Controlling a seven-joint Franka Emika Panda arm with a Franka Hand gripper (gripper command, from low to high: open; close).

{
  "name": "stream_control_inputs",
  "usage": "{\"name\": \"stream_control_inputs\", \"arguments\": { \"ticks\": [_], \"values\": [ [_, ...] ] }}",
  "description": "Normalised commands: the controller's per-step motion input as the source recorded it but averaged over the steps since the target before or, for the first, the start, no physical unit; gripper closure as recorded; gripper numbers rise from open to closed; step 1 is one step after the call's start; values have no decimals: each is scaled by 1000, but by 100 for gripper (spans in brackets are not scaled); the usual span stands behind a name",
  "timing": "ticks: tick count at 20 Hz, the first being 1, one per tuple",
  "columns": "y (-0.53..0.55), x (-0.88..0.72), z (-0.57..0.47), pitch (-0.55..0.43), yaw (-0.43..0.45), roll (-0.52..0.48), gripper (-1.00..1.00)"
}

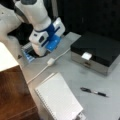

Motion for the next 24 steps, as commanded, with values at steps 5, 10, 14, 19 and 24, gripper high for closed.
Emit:
{"name": "stream_control_inputs", "arguments": {
  "ticks": [5,10,14,19,24],
  "values": [
    [-81,613,328,320,50,236,100],
    [8,548,290,317,20,228,100],
    [-7,489,194,276,-55,324,100],
    [-112,499,53,226,-64,401,100],
    [-191,471,-36,117,9,426,100]
  ]
}}
